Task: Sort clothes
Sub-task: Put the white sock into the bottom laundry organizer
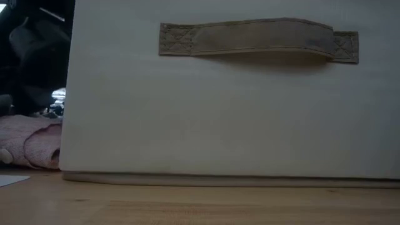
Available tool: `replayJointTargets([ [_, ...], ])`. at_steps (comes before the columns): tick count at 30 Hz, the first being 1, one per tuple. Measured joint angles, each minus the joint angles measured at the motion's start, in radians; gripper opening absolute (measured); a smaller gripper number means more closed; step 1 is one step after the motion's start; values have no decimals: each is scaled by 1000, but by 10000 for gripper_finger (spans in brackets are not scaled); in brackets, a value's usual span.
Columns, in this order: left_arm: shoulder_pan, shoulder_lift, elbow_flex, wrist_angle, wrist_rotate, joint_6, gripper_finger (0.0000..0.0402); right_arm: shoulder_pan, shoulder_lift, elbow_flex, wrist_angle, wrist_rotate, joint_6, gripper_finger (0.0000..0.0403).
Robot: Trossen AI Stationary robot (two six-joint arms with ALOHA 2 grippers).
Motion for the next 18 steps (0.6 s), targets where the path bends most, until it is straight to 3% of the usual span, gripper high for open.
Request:
replayJointTargets([
  [11, 7, -143, 137, -139, -122, -88, 8, 0, 0, 0, 0, 0, 0, 7],
  [18, 16, -275, 223, -195, -273, -172, 6, 0, 0, 0, 0, 0, 0, 7],
])
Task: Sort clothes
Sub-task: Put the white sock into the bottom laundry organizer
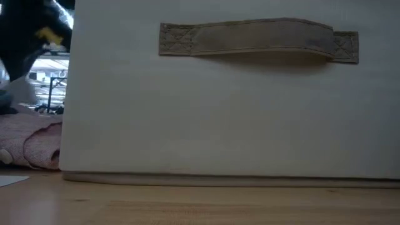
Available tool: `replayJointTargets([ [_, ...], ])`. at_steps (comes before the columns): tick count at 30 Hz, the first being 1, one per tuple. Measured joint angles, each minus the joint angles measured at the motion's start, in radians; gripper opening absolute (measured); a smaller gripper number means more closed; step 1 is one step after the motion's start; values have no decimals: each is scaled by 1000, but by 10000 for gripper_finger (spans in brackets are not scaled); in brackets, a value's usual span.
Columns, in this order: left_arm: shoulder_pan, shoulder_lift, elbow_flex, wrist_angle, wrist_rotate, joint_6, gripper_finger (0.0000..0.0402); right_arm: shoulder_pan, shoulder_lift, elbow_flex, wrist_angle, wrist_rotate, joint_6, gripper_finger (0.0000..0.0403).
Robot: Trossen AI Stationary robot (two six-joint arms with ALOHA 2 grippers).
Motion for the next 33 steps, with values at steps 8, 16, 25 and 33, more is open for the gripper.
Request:
replayJointTargets([
  [8, 0, -94, 108, 0, -186, -31, 3, 0, 0, 0, 0, 0, 0, 7],
  [16, 0, -124, 243, 17, -392, -15, 9, 0, 0, 0, 0, 0, 0, 7],
  [25, 0, -125, 388, 192, -519, 186, 10, 0, 0, 0, 0, 0, -10, 7],
  [33, 0, -125, 500, 488, -552, 474, 12, 0, 0, 0, 0, 1, -11, 7],
])
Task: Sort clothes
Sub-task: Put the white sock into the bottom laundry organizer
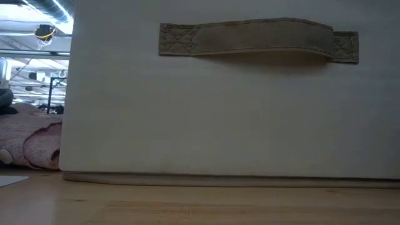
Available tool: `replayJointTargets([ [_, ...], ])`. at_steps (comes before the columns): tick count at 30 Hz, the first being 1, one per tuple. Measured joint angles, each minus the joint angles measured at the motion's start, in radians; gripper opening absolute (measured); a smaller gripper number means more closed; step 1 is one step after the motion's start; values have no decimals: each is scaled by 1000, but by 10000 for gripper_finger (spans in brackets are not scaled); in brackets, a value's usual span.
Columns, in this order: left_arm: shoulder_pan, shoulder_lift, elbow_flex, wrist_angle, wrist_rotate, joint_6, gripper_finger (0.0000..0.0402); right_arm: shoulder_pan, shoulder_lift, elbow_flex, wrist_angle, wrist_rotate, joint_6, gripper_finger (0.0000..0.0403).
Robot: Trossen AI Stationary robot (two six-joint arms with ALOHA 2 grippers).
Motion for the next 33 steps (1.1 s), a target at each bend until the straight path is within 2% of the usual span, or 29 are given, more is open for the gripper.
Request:
replayJointTargets([
  [9, 1, 0, 26, 478, 1, 441, 13, 0, 0, 0, 0, 8, 0, 7],
  [14, 38, 6, 26, 674, 55, 579, 13, 0, 0, 0, 0, 8, 0, 7],
  [17, 85, 11, 21, 731, 154, 574, 13, 0, 0, 0, 0, 9, 0, 7],
  [25, 181, 68, -33, 724, 400, 454, 13, 0, 0, 0, 0, 9, 0, 7],
  [33, 188, 149, -35, 601, 413, 406, 13, 0, 0, 0, 0, 8, 0, 7],
])
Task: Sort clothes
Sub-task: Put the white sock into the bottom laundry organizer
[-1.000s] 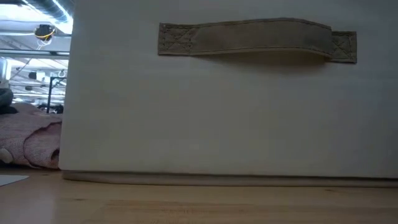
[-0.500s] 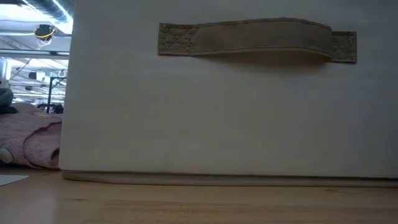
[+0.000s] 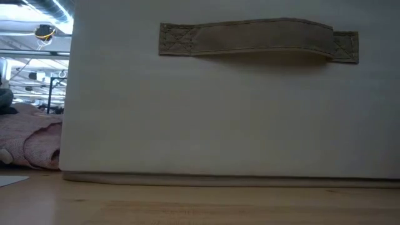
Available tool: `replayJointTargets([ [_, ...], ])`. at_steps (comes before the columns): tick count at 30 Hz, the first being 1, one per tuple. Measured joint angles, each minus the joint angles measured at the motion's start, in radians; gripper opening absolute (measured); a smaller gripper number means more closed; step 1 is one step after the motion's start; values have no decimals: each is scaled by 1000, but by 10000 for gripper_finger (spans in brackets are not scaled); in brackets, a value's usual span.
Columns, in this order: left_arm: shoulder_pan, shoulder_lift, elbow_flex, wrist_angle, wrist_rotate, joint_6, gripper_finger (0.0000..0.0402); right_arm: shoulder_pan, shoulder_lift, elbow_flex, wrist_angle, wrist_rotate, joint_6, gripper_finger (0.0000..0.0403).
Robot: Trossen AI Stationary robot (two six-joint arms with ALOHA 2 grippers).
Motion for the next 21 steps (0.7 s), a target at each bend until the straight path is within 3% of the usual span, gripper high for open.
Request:
replayJointTargets([
  [11, 7, 103, 0, -83, 0, -39, 21, 0, 0, 0, 0, -1, 5, 7],
  [21, 27, 155, 0, -155, 0, -124, 138, 0, 0, 0, 0, -9, 7, 7],
])
